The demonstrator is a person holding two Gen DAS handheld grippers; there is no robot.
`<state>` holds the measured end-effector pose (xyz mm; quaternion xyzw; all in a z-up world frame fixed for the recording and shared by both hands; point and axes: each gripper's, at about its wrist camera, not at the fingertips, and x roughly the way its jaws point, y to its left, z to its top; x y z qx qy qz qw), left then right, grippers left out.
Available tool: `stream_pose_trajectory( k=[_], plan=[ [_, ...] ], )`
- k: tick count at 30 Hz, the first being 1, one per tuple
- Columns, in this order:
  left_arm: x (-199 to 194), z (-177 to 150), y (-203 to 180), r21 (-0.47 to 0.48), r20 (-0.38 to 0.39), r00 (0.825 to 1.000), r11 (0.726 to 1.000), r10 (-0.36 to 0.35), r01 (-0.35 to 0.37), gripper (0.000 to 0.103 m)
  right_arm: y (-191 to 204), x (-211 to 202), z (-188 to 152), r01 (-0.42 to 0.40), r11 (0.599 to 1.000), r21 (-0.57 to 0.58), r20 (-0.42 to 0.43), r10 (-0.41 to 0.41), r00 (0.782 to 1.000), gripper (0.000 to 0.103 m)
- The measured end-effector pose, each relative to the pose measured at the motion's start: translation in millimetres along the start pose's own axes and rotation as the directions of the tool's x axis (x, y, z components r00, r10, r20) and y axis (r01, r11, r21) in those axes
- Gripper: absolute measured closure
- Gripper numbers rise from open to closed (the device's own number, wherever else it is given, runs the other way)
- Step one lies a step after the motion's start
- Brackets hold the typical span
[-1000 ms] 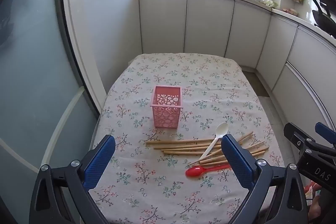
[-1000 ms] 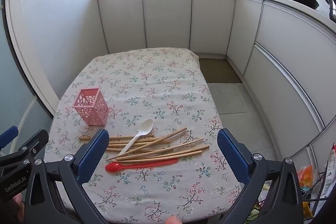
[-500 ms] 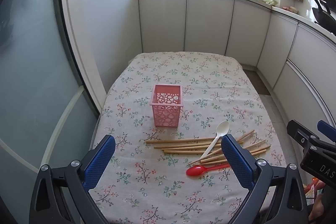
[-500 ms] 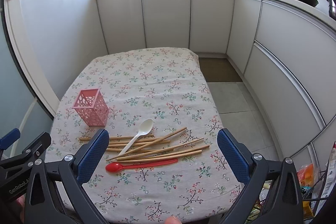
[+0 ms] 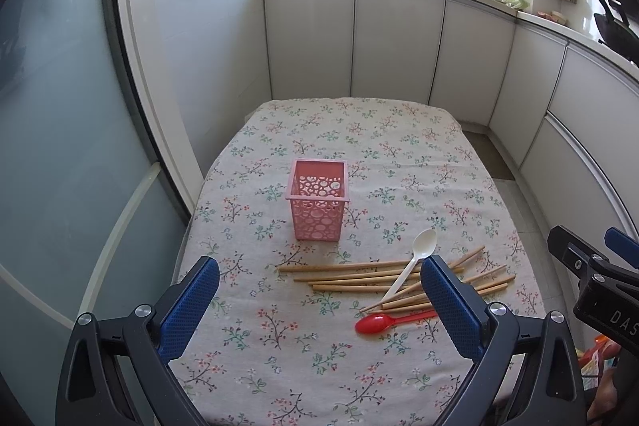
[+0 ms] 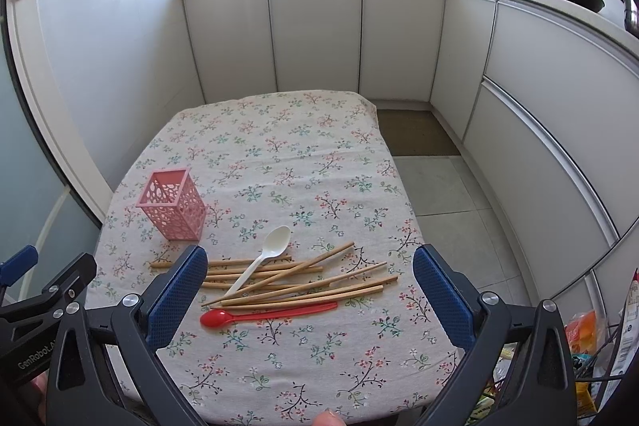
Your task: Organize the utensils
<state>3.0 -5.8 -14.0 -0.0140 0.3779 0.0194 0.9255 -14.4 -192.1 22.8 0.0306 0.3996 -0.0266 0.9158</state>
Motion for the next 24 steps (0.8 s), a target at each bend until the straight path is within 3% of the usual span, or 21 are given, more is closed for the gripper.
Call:
stream_pose_trajectory(
  k=[24],
  plan=[
    [0.6,-0.7,5.4,0.001,-0.004,1.0,1.0,0.004,-0.004,0.001,-0.7,0.6,0.4,0.001,1.0,-0.001,-0.004,-0.001,1.0,0.0]
  ],
)
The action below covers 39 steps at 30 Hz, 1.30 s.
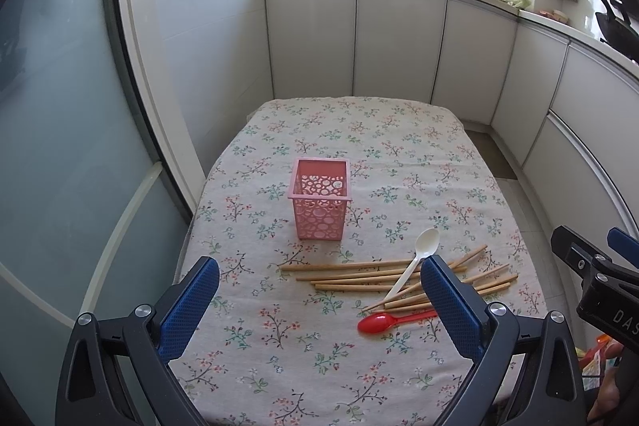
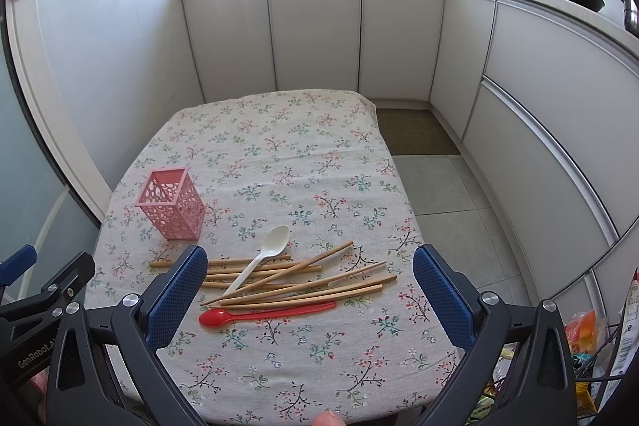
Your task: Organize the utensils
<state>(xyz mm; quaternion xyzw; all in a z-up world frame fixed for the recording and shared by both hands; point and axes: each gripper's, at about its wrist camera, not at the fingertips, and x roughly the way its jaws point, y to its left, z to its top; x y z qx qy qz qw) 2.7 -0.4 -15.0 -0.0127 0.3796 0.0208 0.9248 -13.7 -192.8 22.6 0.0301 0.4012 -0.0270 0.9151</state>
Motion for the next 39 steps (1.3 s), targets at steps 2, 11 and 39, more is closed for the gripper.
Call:
stream_pose_trajectory(
  k=[2,11,39],
  plan=[
    [0.0,-0.2,0.5,0.001,0.0,1.0,1.0,0.0,0.0,0.001,-0.1,0.0,-0.2,0.0,1.0,0.0,0.001,0.0,1.0,0.0],
    [0.0,0.2,0.7,0.0,-0.001,1.0,1.0,0.001,-0.001,0.001,-0.8,0.5,0.9,0.003,1.0,0.002,-0.002,-0.003,1.0,0.0],
    [46.2,22.3,-19.1,0.074,-0.123,0.99,0.994,-0.073,0.083,0.001,-26.1,33.4,21.7,-0.043,0.998,0.043,-0.16,0.05,0.986,0.0]
  ],
)
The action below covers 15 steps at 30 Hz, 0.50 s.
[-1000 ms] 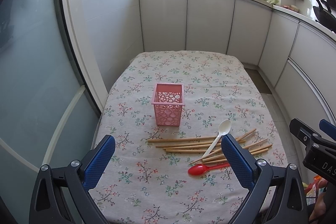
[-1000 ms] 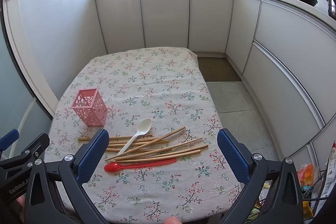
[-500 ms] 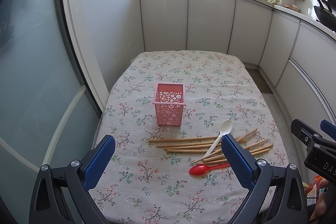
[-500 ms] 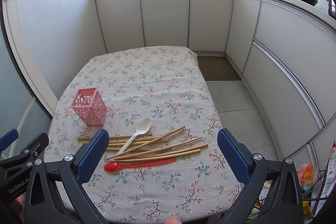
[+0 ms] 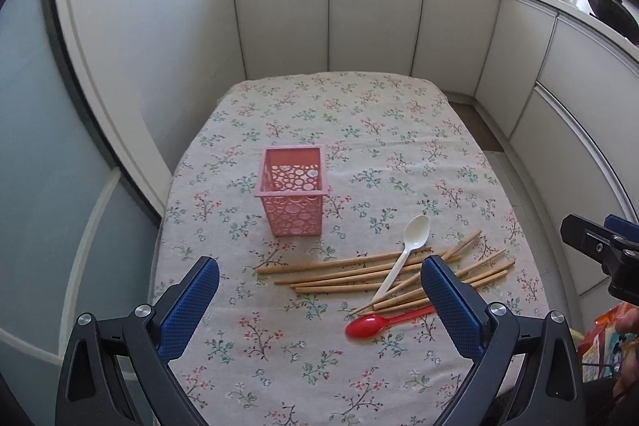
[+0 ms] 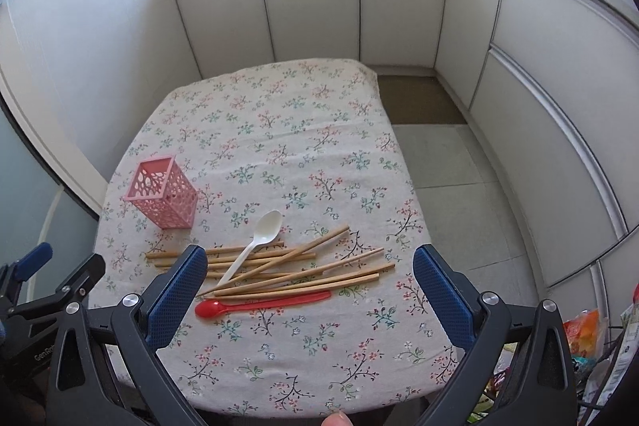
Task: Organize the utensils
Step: 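Grasp the white spoon handle with the left gripper while the right gripper reaches toward the chopsticks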
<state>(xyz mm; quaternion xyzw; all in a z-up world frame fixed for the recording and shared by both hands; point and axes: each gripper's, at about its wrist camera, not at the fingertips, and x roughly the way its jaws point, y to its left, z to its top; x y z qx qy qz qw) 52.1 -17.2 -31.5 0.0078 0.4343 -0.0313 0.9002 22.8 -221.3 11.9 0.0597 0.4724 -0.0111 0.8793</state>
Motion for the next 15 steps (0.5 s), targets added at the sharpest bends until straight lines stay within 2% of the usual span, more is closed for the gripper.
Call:
stream_pose_trajectory(
  k=[4,9,12,15],
  plan=[
    [33.3,12.1,-15.9,0.027,-0.099,0.989,0.994,-0.106,0.109,0.001,-14.8,29.8,10.2,-0.05,0.998,0.043,-0.111,0.054,0.992,0.0],
    [77.4,27.3,-41.9,0.036,-0.202,0.951,0.969,-0.233,0.245,0.003,-42.1,72.4,25.5,-0.116,0.982,0.146,-0.212,0.145,0.966,0.0],
    [106.6,31.2,-55.3,0.033,-0.248,0.931,0.959,-0.266,0.283,0.011,-58.0,98.5,31.3,-0.109,0.972,0.207,-0.244,0.159,0.957,0.001],
    [134.5,31.6,-65.6,0.032,-0.279,0.911,0.945,-0.303,0.325,0.025,-73.7,125.4,29.1,-0.097,0.96,0.261,-0.282,0.172,0.944,0.011]
  ],
)
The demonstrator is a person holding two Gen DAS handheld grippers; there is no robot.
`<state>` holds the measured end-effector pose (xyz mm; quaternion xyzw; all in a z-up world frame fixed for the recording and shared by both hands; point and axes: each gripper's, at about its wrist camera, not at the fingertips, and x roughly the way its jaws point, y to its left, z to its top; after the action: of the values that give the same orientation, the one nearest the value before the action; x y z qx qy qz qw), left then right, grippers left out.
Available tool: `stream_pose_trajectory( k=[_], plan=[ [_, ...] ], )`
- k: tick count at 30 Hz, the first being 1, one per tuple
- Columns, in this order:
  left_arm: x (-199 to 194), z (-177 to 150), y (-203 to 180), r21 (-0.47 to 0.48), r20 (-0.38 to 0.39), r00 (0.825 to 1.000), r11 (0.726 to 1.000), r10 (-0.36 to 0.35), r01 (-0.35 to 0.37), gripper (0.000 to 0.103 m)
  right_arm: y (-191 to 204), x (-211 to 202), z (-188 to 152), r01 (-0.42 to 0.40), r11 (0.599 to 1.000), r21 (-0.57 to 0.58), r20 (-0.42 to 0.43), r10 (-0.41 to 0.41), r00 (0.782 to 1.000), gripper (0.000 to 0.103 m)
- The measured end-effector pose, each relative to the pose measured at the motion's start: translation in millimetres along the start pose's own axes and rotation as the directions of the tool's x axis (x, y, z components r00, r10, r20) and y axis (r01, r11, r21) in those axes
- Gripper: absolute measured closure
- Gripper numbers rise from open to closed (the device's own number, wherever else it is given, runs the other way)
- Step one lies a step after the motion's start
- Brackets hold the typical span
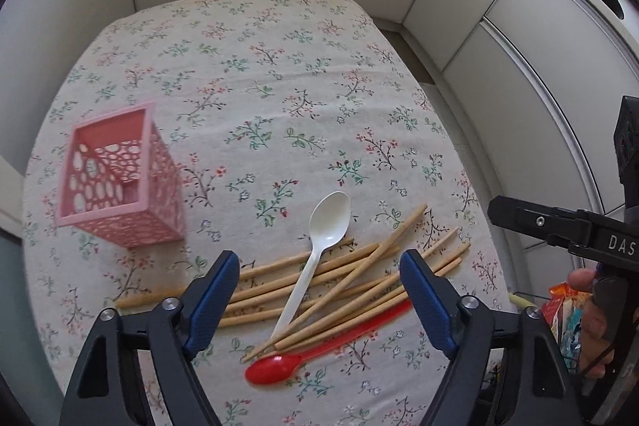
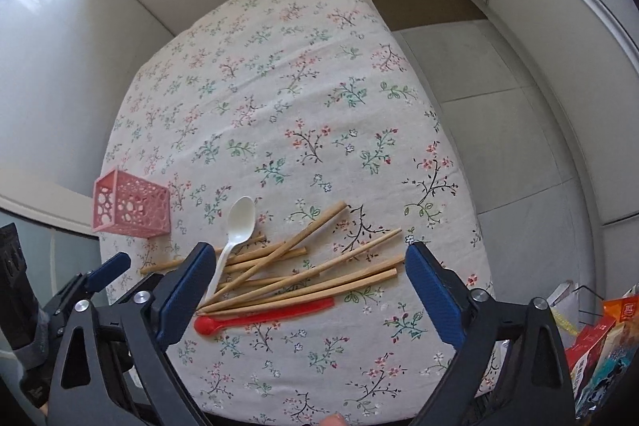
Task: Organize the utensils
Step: 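Grasp the white spoon handle with the left gripper while the right gripper reaches toward the chopsticks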
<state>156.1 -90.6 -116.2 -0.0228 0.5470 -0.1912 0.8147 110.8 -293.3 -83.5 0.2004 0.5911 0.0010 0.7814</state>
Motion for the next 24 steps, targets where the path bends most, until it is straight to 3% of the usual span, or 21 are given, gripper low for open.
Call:
stream_pose_trajectory(
  k=[5,13,19,24],
  plan=[
    [43.0,13.4,-3.5,0.056,-0.03,0.998,0.997,-0.047,0.049,0.051,-26.5,36.7,15.6,-0.066,0.991,0.118,-0.088,0.077,0.993,0.03],
    [88.6,26.8,2.3,0.071,-0.098,0.993,0.995,-0.07,0.077,0.067,-41.5,81.4,20.7,-0.164,0.953,0.254,-0.182,0.214,0.96,0.047],
    [103.2,33.8,2.3,0.071,-0.13,0.986,0.991,-0.105,0.114,0.079,-42.5,102.3,23.6,-0.161,0.939,0.303,-0.203,0.228,0.952,0.058],
    [112.0,34.8,5.4,0.056,-0.156,0.983,0.993,-0.094,0.104,0.088,-42.4,117.6,24.3,-0.157,0.927,0.342,-0.218,0.24,0.946,0.067]
  ],
)
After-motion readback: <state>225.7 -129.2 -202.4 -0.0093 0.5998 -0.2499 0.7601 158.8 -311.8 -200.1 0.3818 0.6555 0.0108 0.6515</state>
